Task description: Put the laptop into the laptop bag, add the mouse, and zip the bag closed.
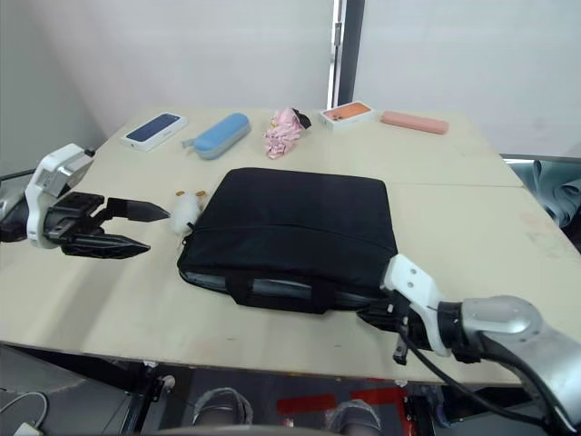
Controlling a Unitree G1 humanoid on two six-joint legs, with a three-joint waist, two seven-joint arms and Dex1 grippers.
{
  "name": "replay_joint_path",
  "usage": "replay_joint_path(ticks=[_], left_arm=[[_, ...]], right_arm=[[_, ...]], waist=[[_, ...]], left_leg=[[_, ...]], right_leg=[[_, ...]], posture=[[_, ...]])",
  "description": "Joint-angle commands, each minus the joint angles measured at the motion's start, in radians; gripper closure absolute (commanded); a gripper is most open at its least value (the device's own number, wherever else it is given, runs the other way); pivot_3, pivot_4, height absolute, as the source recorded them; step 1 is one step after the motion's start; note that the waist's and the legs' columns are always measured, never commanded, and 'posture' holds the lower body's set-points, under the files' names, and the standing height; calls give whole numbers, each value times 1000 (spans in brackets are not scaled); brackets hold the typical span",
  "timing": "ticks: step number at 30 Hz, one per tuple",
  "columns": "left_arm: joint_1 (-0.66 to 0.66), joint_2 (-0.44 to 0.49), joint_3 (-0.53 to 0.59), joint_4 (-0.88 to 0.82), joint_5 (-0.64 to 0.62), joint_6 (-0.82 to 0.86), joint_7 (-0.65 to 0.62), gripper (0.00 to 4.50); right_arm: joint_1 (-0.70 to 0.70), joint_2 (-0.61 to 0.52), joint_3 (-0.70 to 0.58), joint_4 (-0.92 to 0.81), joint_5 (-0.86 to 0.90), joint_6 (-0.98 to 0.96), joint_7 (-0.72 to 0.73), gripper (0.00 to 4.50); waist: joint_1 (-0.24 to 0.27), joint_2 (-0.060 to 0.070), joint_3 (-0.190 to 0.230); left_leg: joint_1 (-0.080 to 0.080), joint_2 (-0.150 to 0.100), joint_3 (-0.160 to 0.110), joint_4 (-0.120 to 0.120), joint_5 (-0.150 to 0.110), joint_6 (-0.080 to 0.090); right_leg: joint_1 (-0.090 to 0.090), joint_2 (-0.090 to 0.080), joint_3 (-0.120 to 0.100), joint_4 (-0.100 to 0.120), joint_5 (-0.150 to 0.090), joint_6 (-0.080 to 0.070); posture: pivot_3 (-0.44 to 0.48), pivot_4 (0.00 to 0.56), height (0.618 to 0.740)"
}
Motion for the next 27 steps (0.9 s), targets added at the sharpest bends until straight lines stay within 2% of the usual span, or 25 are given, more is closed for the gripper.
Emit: replay_joint_path(ticks=[1,6,11,16,21,27], left_arm=[[-26,-11,2,-33,1,-5,-17,743],[-22,-21,-10,-30,29,-20,-28,743],[-74,-61,-79,27,96,-52,-26,743],[-95,-90,-97,31,112,-43,-15,743],[-104,-103,-90,37,119,-36,-10,743],[-100,-111,-77,33,116,-27,-2,743]], right_arm=[[-37,28,75,-20,-43,-12,-41,4473],[-102,59,166,-12,-105,-6,-83,4473],[-175,123,192,-44,-87,16,-113,4473],[-219,188,166,-76,-27,59,-137,4473],[-208,190,102,-139,108,92,-106,4473],[-266,185,88,-140,175,104,-110,4473]], waist=[[-1,0,0],[-3,0,0],[-2,0,0],[-2,0,0],[-2,0,0],[-2,0,0]], left_leg=[[0,0,0,0,0,0],[0,0,0,1,0,0],[1,0,0,1,0,0],[0,0,-1,4,1,-1],[0,0,-1,3,1,-2],[1,0,-2,4,1,-2]], right_leg=[[0,0,0,0,0,0],[0,0,0,0,0,0],[1,0,0,2,0,0],[2,0,0,3,0,0],[2,0,-1,2,0,0],[2,0,0,5,1,0]], posture=[[0,150,740],[0,150,740],[0,150,740],[0,150,740],[0,150,740],[0,150,740]])
